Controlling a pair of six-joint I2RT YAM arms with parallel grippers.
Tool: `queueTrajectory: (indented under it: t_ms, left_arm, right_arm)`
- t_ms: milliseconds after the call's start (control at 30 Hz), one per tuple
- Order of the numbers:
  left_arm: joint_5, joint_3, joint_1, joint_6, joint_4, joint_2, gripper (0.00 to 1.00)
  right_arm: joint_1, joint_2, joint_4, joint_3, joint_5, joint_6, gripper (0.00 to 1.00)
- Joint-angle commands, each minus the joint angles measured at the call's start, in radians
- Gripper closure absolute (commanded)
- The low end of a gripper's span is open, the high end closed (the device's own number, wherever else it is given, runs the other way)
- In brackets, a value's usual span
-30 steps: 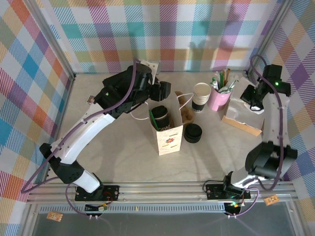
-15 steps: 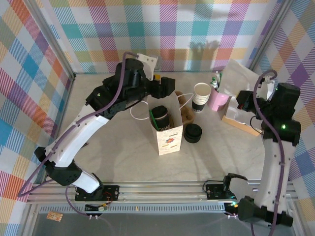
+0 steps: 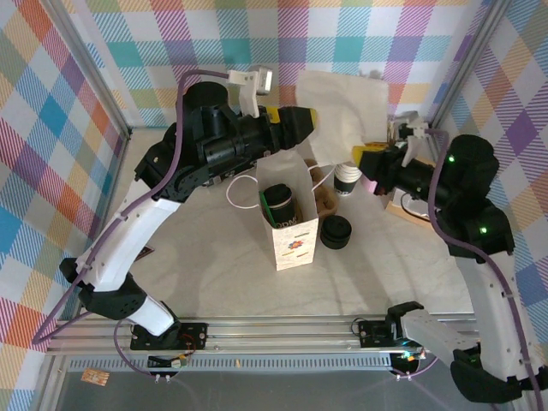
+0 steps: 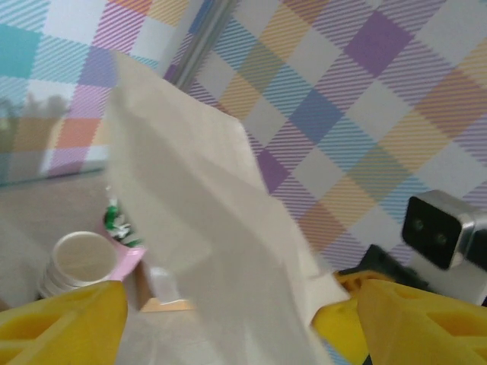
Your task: Pack the takeout coffee
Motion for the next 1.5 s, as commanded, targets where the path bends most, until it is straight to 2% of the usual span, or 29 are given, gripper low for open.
queueTrajectory:
  t_ms: [0,133,200,267,400,467,533,600,667,700,867,1000,1233,1367,1467]
  left_arm:
    - [0.091,-0.081,0.062,-0.187,0.157,-0.022,0.19]
    - [0.204,-0.257,0.141,-0.402,0.430,-0.075,0.20]
    - [0.252,-0.320,0.168,-0.472,0.519,-0.092,0.28]
    - [0.279,-0.360,0.182,-0.486,0.546,-0.113,0.41]
    - [0.289,-0.432,0.198,-0.466,0.571,-0.175,0.76]
    - [0.285,-0.469,0.204,-0.452,0.593,-0.211,0.89]
    - [0.280,-0.501,0.210,-0.438,0.609,-0.242,0.95]
    - [0.280,-0.521,0.213,-0.408,0.609,-0.274,0.98]
    - [0.277,-0.538,0.213,-0.373,0.601,-0.298,0.99]
    - [0.278,-0.547,0.214,-0.357,0.597,-0.309,0.99]
    - [0.328,-0.573,0.213,-0.317,0.620,-0.327,1.00]
    - [0.401,-0.565,0.213,-0.333,0.662,-0.308,1.00]
    - [0.500,-0.592,0.210,-0.441,0.785,-0.277,1.00]
    - [0.537,-0.611,0.201,-0.459,0.806,-0.268,1.00]
    - [0.548,-0.625,0.199,-0.462,0.803,-0.264,1.00]
  right_arm:
    - [0.085,0.023,0.067,0.051,0.037,-0.038,1.00]
    - [0.164,0.069,0.084,0.072,0.044,-0.045,1.00]
    - [0.204,0.088,0.109,0.071,0.053,-0.044,1.00]
    - [0.243,0.106,0.129,0.075,0.060,-0.047,1.00]
    - [0.297,0.144,0.120,0.086,0.087,-0.057,1.00]
    - [0.305,0.146,0.120,0.071,0.122,-0.051,1.00]
    - [0.305,0.142,0.114,0.062,0.163,-0.040,0.97]
    - [0.306,0.143,0.065,0.081,0.208,-0.029,0.74]
    - [0.305,0.150,0.006,0.104,0.227,-0.026,0.45]
    - [0.306,0.156,-0.032,0.123,0.227,-0.022,0.35]
    - [0.305,0.183,-0.133,0.199,0.204,0.009,0.12]
    - [0.306,0.208,-0.062,0.206,0.099,0.069,0.01]
    - [0.305,0.271,0.036,0.182,0.041,0.169,0.01]
    - [0.305,0.309,0.117,0.170,-0.063,0.244,0.00]
    - [0.305,0.312,0.158,0.152,-0.116,0.266,0.10]
